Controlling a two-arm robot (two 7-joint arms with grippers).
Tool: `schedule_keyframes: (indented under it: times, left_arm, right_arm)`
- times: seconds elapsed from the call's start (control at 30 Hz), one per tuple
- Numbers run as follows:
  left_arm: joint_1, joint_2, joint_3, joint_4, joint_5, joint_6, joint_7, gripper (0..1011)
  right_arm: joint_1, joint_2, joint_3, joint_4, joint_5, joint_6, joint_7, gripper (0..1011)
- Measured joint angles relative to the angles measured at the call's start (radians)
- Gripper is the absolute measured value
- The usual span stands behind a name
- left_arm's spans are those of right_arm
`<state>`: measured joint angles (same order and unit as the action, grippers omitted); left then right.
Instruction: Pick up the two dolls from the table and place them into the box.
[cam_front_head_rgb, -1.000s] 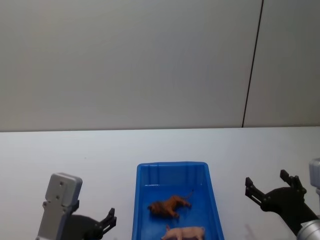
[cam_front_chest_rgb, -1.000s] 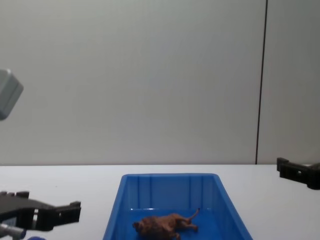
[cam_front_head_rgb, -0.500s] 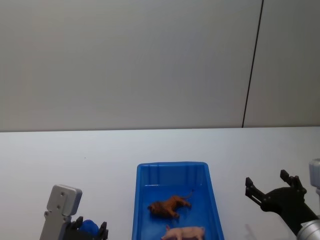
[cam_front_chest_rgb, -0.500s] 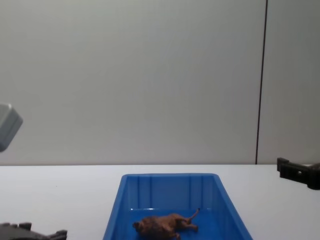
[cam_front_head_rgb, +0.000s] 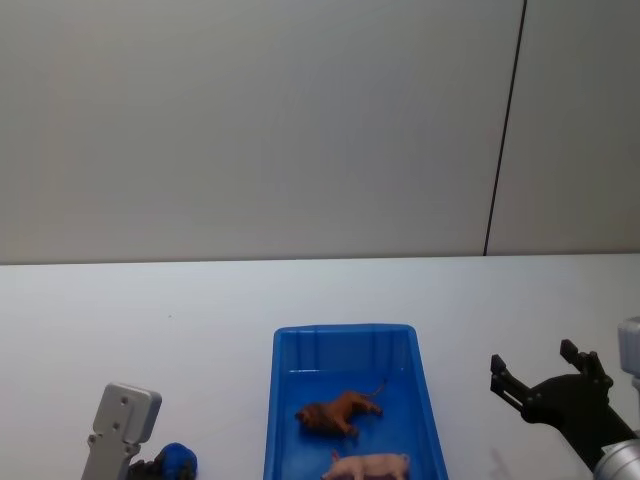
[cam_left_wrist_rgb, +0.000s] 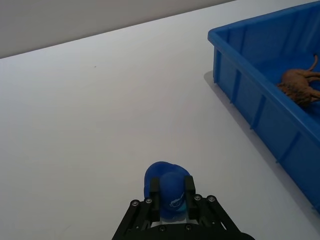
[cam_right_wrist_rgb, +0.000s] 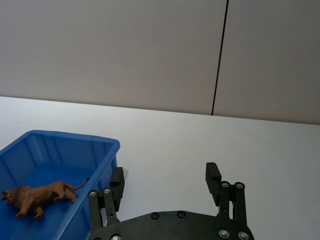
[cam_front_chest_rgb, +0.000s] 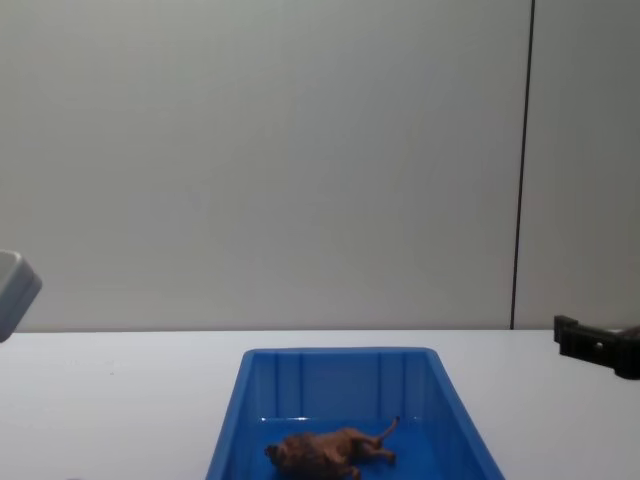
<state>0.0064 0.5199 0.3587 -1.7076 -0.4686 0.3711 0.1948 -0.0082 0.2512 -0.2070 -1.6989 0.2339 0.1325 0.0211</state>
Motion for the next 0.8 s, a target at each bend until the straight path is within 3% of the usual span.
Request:
schedule_keyframes:
  times: [0.27,0.8]
  left_arm:
    - [-0.001,-0.004,-0.003,0.012,0.031,-0.017,-0.002,229]
    - [-0.011,-0.006,-0.015,-0.011,0.106,-0.145,-0.044,153]
  right_arm:
    - [0.0,0.0,0.0,0.0,0.0,0.0,0.0,1001]
    - [0.0,0.0,0.0,0.0,0.0,0.0,0.0,1001]
